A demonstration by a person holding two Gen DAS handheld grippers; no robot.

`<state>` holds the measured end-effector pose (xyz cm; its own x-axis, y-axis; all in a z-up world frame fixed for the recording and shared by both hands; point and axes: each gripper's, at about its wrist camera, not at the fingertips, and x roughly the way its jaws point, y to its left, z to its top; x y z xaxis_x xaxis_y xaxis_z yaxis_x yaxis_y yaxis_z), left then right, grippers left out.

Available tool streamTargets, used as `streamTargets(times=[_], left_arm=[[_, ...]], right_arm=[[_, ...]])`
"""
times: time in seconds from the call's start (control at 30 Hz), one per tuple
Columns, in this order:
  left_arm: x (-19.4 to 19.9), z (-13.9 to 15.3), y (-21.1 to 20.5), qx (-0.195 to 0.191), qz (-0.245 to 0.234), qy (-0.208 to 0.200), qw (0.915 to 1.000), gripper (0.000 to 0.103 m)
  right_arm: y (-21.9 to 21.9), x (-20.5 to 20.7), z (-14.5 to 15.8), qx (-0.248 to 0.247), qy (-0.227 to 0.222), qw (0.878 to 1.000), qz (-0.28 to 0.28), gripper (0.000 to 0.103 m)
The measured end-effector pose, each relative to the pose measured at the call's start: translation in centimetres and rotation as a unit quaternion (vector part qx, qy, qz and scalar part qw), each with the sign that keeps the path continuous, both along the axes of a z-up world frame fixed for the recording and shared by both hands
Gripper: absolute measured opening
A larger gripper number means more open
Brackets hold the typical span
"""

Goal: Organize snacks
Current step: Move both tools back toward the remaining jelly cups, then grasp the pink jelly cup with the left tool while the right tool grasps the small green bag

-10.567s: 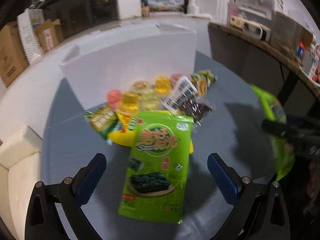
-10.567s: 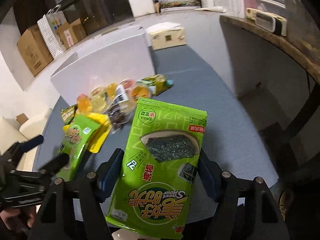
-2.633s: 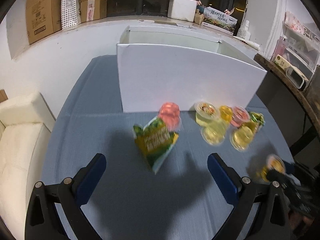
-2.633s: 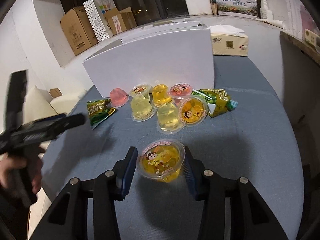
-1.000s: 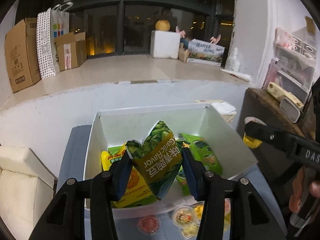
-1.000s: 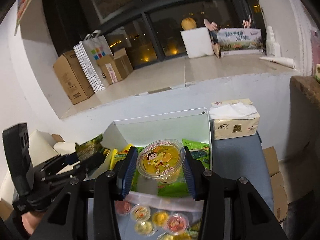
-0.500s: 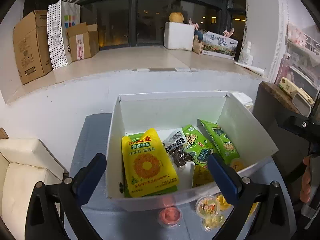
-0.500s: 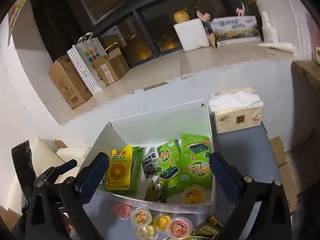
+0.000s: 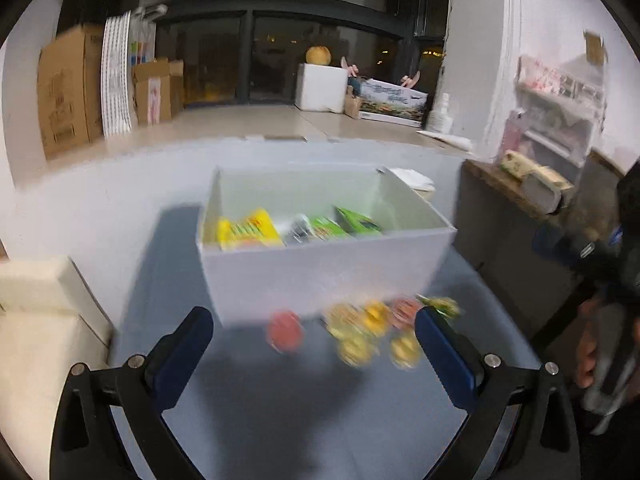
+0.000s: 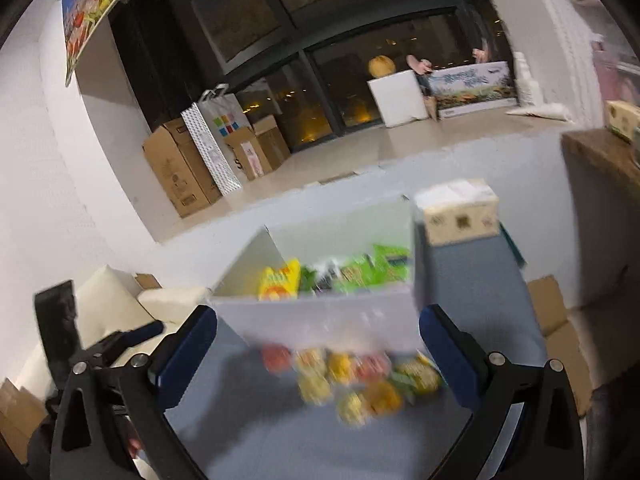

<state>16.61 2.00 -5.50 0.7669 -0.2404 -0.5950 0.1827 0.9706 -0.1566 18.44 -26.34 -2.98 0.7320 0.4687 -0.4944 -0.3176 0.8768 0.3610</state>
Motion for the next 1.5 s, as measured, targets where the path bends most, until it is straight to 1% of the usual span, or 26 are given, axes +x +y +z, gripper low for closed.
streamTargets(times=[0.03, 0.07, 0.13, 0.2, 0.27, 0.37, 0.47, 0.57, 0.63, 0.77, 0.8, 0.83, 0.87, 0.9, 0.93, 1.0, 1.07, 1.1, 1.13, 1.17, 1.23, 1.3, 1.33, 1.4, 1.5], left_arm=[[-0.8, -0.5, -0.2, -0.008, 0.001, 0.006, 1.0, 0.103], [-1.4, -0.8, -0.3, -0.012, 0.004, 0.009, 0.9999, 0.103], [-2.7, -1.8, -0.8, -0.018, 0.004, 0.016, 0.9997, 0.103], [-3.5, -2.8, -1.2, -0.018, 0.006, 0.027, 0.9994, 0.103], [-4.0, -3.7, -1.7, -0.017, 0.003, 0.041, 0.999, 0.103], [-4.3, -4.6, -2.1, -0.01, 0.0, 0.055, 0.9984, 0.103], [-4.8, -5.0, -2.1, -0.018, 0.001, 0.066, 0.9977, 0.103], [-5.3, -5.1, -2.1, -0.012, 0.003, 0.065, 0.9978, 0.103], [-5.4, -5.4, -2.0, -0.008, 0.006, 0.069, 0.9976, 0.103], [-5.4, -5.9, -1.3, -0.009, 0.015, 0.079, 0.9968, 0.103], [-5.5, -6.1, -1.2, -0.01, 0.016, 0.08, 0.9966, 0.103], [-5.4, -6.4, -1.0, -0.012, 0.018, 0.084, 0.9963, 0.103], [-5.2, -6.6, -0.9, -0.012, 0.019, 0.087, 0.996, 0.103], [-5.1, -6.9, -0.8, -0.011, 0.021, 0.09, 0.9957, 0.103], [-5.0, -7.1, -0.8, -0.013, 0.019, 0.094, 0.9953, 0.103], [-4.9, -7.2, -0.9, -0.018, 0.016, 0.095, 0.9952, 0.103], [-4.9, -7.3, -1.1, -0.019, 0.013, 0.095, 0.9952, 0.103], [-4.9, -7.2, -1.2, -0.018, 0.012, 0.095, 0.9953, 0.103], [-4.9, -7.3, -1.2, -0.017, 0.012, 0.094, 0.9954, 0.103], [-4.8, -7.3, -1.1, -0.017, 0.013, 0.094, 0.9953, 0.103], [-4.5, -7.5, -0.9, -0.017, 0.018, 0.098, 0.9948, 0.103], [-4.0, -7.6, -0.8, -0.017, 0.025, 0.099, 0.9946, 0.103], [-3.9, -7.6, -0.7, -0.017, 0.027, 0.099, 0.9946, 0.103], [-3.6, -7.8, -0.7, -0.014, 0.027, 0.099, 0.9946, 0.103], [-2.4, -8.3, -0.2, -0.004, 0.03, 0.101, 0.9944, 0.103]], right_arm=[[-0.5, -0.6, -0.8, -0.005, 0.005, 1.0, -0.005, 0.103], [-1.1, -1.3, -2.3, -0.012, 0.018, 1.0, -0.01, 0.103], [-2.0, -1.5, -4.4, -0.013, 0.045, 0.999, -0.014, 0.103], [-2.9, -1.4, -7.0, -0.01, 0.082, 0.996, -0.022, 0.103], [-3.3, -0.8, -8.5, -0.003, 0.098, 0.995, -0.026, 0.103], [-3.4, 0.6, -9.7, 0.012, 0.109, 0.994, -0.022, 0.103], [-3.3, 3.1, -10.6, 0.031, 0.127, 0.991, -0.027, 0.103], [-3.4, 6.1, -11.5, 0.05, 0.145, 0.987, -0.055, 0.103], [-3.1, 7.6, -12.1, 0.055, 0.155, 0.984, -0.062, 0.103], [-1.5, 9.1, -13.6, 0.035, 0.177, 0.982, -0.059, 0.102], [-1.2, 8.9, -13.6, 0.023, 0.167, 0.984, -0.06, 0.1], [-0.7, 8.6, -13.6, -0.002, 0.162, 0.985, -0.058, 0.097], [-0.3, 8.3, -13.5, -0.023, 0.151, 0.986, -0.061, 0.091], [-0.2, 8.3, -13.6, -0.009, 0.152, 0.987, -0.049, 0.083], [-0.2, 8.2, -13.6, -0.002, 0.152, 0.987, -0.05, 0.082], [-0.2, 8.1, -13.3, 0.0, 0.147, 0.988, -0.052, 0.071], [0.0, 8.0, -13.1, -0.006, 0.144, 0.988, -0.048, 0.068], [0.1, 7.8, -13.0, -0.007, 0.141, 0.989, -0.048, 0.062], [0.0, 7.6, -12.8, -0.009, 0.138, 0.989, -0.052, 0.052], [-0.3, 7.5, -12.6, -0.012, 0.141, 0.988, -0.057, 0.028], [-0.4, 7.2, -12.1, -0.009, 0.138, 0.989, -0.05, 0.028], [0.5, 6.8, -11.8, -0.045, 0.125, 0.991, -0.032, 0.028], [0.8, 6.8, -11.9, -0.05, 0.125, 0.991, -0.028, 0.028], [0.8, 6.1, -11.7, -0.044, 0.12, 0.992, -0.023, 0.028], [0.8, 4.6, -10.6, -0.042, 0.1, 0.994, -0.024, 0.028]])
